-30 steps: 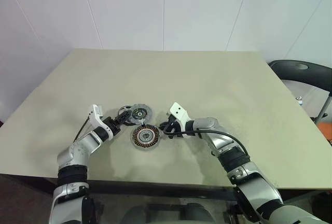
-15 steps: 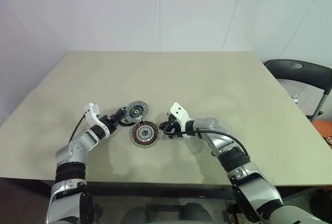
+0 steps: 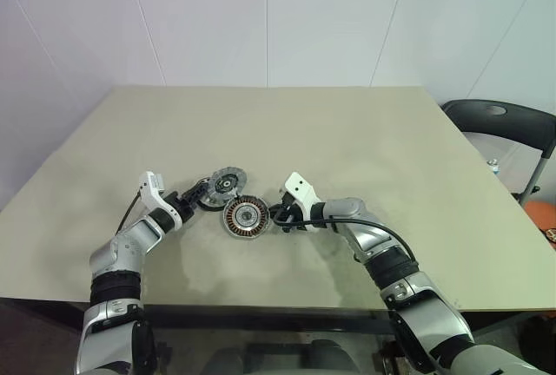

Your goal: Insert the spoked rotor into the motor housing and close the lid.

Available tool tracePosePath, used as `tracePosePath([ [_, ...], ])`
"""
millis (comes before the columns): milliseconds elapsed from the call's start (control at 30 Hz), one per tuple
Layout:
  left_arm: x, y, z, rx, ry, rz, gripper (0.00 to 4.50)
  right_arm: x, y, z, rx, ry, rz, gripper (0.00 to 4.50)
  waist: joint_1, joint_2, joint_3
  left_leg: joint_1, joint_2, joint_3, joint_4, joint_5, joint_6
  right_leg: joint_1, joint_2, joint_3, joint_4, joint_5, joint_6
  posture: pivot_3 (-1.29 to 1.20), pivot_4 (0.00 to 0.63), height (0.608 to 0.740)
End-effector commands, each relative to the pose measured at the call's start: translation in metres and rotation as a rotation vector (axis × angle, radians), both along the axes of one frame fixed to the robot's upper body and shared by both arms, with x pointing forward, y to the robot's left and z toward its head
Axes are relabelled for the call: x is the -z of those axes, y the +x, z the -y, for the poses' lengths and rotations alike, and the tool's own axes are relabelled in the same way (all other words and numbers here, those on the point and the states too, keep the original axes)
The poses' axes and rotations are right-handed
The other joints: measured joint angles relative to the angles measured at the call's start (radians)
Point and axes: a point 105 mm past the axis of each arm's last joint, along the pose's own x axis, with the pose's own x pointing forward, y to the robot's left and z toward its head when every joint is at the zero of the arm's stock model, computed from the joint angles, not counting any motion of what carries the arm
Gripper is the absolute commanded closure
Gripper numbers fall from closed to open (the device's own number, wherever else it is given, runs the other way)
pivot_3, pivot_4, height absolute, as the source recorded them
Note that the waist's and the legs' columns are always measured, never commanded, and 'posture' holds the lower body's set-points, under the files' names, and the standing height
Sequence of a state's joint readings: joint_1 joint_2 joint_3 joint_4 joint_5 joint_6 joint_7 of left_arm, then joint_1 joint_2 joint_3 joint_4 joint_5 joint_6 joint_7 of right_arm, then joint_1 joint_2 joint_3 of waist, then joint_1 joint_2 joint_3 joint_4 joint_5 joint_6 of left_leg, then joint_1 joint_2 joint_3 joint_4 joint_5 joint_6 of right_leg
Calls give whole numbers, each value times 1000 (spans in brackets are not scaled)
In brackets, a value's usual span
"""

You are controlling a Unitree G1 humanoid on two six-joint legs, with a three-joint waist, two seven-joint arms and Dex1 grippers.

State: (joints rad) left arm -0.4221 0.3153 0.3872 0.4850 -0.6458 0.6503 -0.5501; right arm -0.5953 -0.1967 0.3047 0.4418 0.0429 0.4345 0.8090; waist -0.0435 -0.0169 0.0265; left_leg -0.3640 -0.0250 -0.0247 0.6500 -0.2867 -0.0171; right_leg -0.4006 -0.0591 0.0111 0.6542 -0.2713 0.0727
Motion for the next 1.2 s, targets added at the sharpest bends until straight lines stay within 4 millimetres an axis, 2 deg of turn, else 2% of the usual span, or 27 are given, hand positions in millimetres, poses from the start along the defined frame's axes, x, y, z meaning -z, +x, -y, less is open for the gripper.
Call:
tracePosePath([
  [33,8,-4,-7,-16,47,-44,2818,-11,4,-6,-18,22,40,4173,0,0,0,0,0,0,0,0,0,0,0,0,0,0,0,0,0,740],
  [233,-3,-19,13,136,-13,10,2818,-11,2,-7,-25,23,35,4173,0,0,0,-1,0,0,-2,0,0,-1,0,0,-2,0,0,0,0,740],
  [333,-8,-26,19,182,-33,26,2818,-9,1,-6,-28,16,33,4173,4,0,0,-6,0,0,-2,0,0,-5,-1,0,-3,0,0,0,0,740],
  [700,6,-27,9,133,11,-7,2818,-6,1,-4,-22,5,33,4173,5,0,0,-8,-1,-1,-2,0,0,-6,-1,-1,-4,0,0,0,0,740],
  [1200,3,-32,2,122,-30,-5,2818,-5,1,-6,-30,6,27,4173,3,1,0,-8,-1,-1,-2,0,0,-6,-1,-1,-4,0,0,0,0,740],
])
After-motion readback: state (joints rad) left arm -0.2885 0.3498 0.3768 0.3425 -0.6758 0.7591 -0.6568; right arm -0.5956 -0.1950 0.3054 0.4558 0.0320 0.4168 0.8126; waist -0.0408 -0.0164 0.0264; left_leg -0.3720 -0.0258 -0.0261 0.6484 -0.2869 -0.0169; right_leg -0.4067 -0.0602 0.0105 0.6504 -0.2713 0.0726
